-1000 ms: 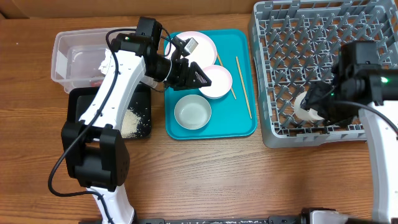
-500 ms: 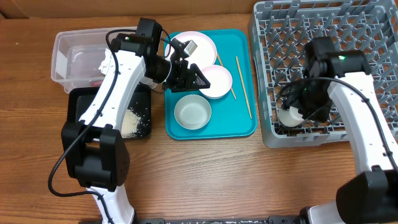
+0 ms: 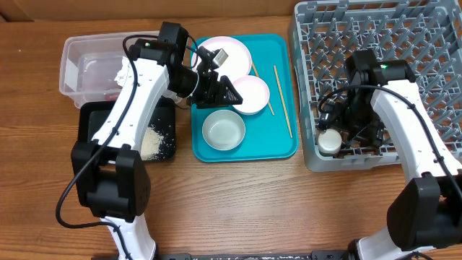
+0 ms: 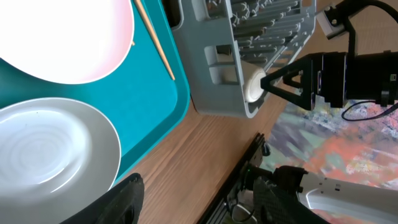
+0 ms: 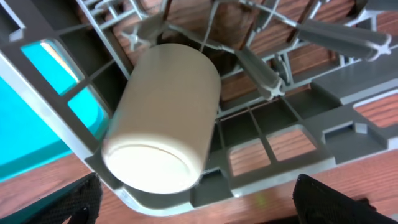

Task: Sort waste into correct bins and load items into the dishwasher

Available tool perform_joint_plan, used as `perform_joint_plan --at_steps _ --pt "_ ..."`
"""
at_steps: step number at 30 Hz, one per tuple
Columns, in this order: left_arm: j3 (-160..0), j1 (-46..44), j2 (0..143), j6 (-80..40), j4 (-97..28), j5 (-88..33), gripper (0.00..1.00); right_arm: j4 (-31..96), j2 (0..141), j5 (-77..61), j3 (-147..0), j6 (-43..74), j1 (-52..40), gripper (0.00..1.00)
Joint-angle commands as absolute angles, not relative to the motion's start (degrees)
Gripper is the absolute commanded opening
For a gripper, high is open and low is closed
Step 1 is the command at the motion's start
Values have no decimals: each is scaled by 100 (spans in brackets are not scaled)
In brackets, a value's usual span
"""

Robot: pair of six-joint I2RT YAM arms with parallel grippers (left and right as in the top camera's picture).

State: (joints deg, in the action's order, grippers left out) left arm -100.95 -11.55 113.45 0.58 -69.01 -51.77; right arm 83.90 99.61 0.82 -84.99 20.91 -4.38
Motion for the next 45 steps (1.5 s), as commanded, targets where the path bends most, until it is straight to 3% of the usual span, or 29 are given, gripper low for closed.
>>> perform_joint_plan --at_steps 1,7,11,18,26,28,29,30,39,45 --pt "-10228 -1162 11194 86 -6877 -5148 59 8458 9913 128 -9043 2071 -445 100" --pt "-10641 -1041 11157 89 -7008 -5103 59 8757 9913 -458 -10455 1680 -493 97" --pt "-11358 -888 11069 82 -7395 -4383 58 8425 9913 -1044 -10770 1649 -825 93" --pt "-12733 -445 10943 -340 -8366 -2335 59 7555 10088 -1275 -10062 2126 -1925 85" --pt "-13113 -40 10899 -436 -8698 -1754 66 6316 10455 -1317 -8766 2781 -2899 63" --pt "-13058 -38 10901 -434 -8698 -1752 72 5863 10532 -1468 -8462 2882 -3037 59" --pt "-13034 -40 10901 -432 -8698 -1754 83 5708 10569 -1553 -8379 2891 -3074 58" --pt "-13010 -51 10903 -432 -8694 -1756 100 5533 10639 -1603 -8281 3015 -3116 58" --pt "-12945 -67 10908 -429 -8672 -1750 100 5076 11399 -1855 -8130 3439 -3155 55" --pt "-12945 -67 10908 -429 -8674 -1750 100 4899 11548 -1848 -8130 3629 -3155 44"
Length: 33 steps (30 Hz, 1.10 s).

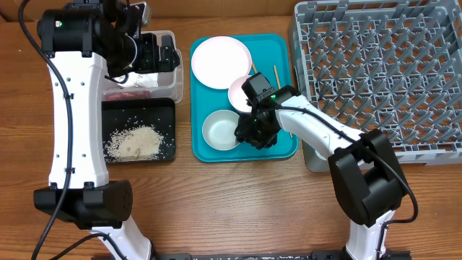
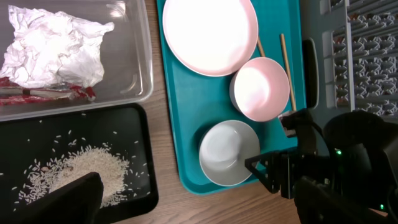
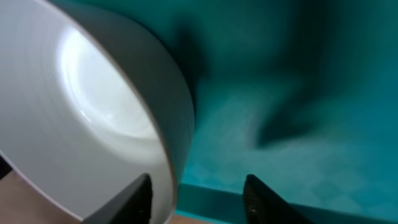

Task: Sort waste into correct bins and load items into the dishwasher

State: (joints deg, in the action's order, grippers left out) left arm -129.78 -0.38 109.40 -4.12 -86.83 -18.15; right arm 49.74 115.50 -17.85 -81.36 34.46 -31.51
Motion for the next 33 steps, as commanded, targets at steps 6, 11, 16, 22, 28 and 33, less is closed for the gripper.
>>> perform_joint_plan --at_steps 6,11,16,22,28,33 --pt "-12945 -67 10908 -429 -8674 -1750 100 4880 11570 -1721 -8130 3822 -3155 4" --pt "-12945 -67 10908 -429 -8674 -1750 100 4950 11557 -1778 -8141 3817 -3155 4" --pt "-12945 -67 10908 -429 -8674 -1750 100 5288 11072 -1785 -8149 3489 -3138 4" --pt "-12945 -67 10908 -429 -8674 -1747 100 5645 9487 180 -8149 3409 -2919 4" --pt "-12945 -67 10908 -429 -8674 -1747 100 5247 8079 3234 -8149 3363 -2491 4" --pt "-12945 -67 10908 -429 -8674 -1750 100 3986 8152 5011 -8143 2115 -2169 4"
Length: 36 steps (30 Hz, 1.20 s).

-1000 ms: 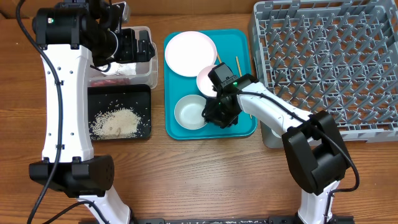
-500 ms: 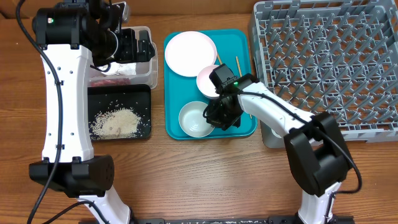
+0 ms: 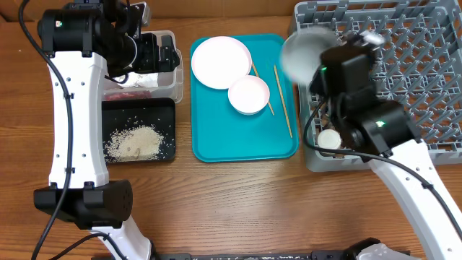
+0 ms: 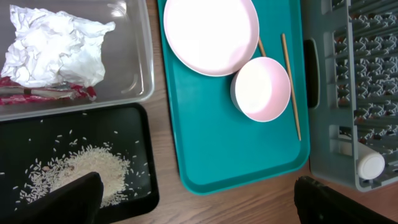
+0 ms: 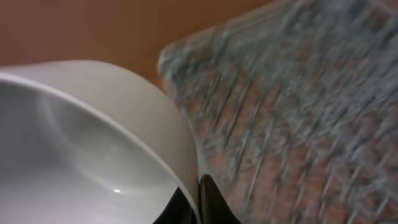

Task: Sort waste into correct bins and load items into the dishwasher

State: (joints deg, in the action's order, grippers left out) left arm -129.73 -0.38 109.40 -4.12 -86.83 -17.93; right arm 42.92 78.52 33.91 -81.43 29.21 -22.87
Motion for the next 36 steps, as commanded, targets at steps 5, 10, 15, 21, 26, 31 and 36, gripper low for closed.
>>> perform_joint_plan --at_steps 5,10,15,21,26,31,36 --pt "-12945 -67 10908 -429 -8674 -1750 100 1603 9024 5450 -8143 222 -1627 4" --pt "-12945 -67 10908 -429 -8674 -1750 100 -314 9966 5439 -8143 -1579 -1190 4" --pt "-12945 -67 10908 -429 -8674 -1750 100 -1396 10665 5439 -8143 -2276 -930 4" --pt "-12945 -67 10908 -429 -8674 -1750 100 -1844 11190 4939 -8143 -2246 -882 4" --pt "-12945 -67 10908 -429 -8674 -1747 100 -2137 11526 4637 -8143 -2233 -882 4" --pt "-12945 -67 10908 -429 -8674 -1750 100 -2180 11780 4589 -8143 -1981 -882 4" --pt "-12945 -67 10908 -429 -8674 -1750 100 -2185 11915 4316 -8143 -1826 -882 4"
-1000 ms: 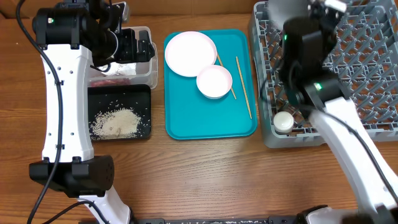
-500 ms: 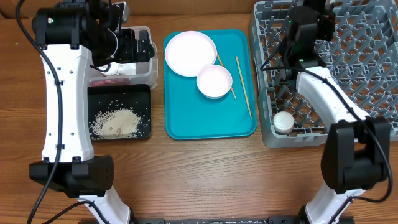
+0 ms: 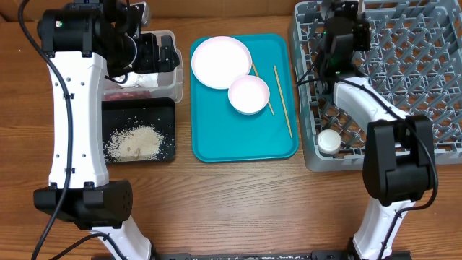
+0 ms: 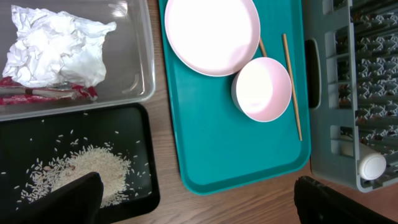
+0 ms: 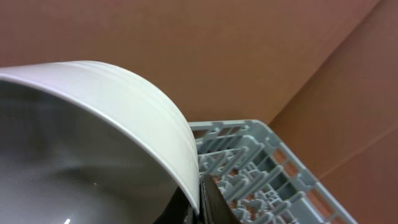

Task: Sort waste into correct bins and load items into the dishwasher

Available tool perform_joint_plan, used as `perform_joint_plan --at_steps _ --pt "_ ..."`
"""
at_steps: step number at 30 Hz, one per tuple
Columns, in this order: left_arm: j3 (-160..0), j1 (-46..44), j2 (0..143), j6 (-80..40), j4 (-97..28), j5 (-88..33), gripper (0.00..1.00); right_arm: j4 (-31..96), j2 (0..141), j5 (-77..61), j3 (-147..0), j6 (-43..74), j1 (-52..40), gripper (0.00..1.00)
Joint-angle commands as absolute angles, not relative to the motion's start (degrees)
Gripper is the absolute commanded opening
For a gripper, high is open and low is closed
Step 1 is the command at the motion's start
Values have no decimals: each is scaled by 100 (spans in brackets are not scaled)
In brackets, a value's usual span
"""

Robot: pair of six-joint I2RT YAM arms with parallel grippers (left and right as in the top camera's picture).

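My right gripper (image 5: 199, 200) is shut on the rim of a white bowl (image 5: 93, 124), held tilted on edge over the back left corner of the grey dish rack (image 3: 404, 72). In the overhead view the right gripper (image 3: 339, 20) hides most of the bowl. A pink plate (image 3: 221, 52), a pink bowl (image 3: 248, 94) and two chopsticks (image 3: 283, 101) lie on the teal tray (image 3: 238, 144). My left gripper (image 3: 155, 50) hangs open and empty high over the clear bin (image 3: 170, 87).
A white cup (image 3: 330, 141) lies in the rack's front left corner. The clear bin holds crumpled paper (image 4: 53, 40) and a red wrapper. A black tray (image 3: 162, 108) in front of it holds loose rice (image 4: 81, 171). Brown cardboard walls stand behind the rack.
My right gripper, holding the white bowl, has moved from above the rack's left edge to its back left corner. The left arm has not moved.
First my left gripper was over the teal tray and my right gripper was by the cup in the rack. Then the left arm hung over the clear bin while the right gripper closed around the white bowl's rim on the tray. The bowl then left the tray and is now over the rack.
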State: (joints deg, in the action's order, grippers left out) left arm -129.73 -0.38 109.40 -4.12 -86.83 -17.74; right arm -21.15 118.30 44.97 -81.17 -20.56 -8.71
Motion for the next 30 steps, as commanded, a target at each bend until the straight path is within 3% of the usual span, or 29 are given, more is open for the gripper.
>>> perform_joint_plan --at_steps 1,27,30 --pt "-12945 -67 10908 -429 -8674 -1750 100 -2182 11933 4316 -8143 -1789 -882 4" --pt "-12945 -67 10908 -429 -8674 -1750 100 -2357 12538 4303 -8143 -1804 -937 4" --pt "-12945 -67 10908 -429 -8674 -1750 100 -2130 12538 4637 -8143 -1798 -1087 9"
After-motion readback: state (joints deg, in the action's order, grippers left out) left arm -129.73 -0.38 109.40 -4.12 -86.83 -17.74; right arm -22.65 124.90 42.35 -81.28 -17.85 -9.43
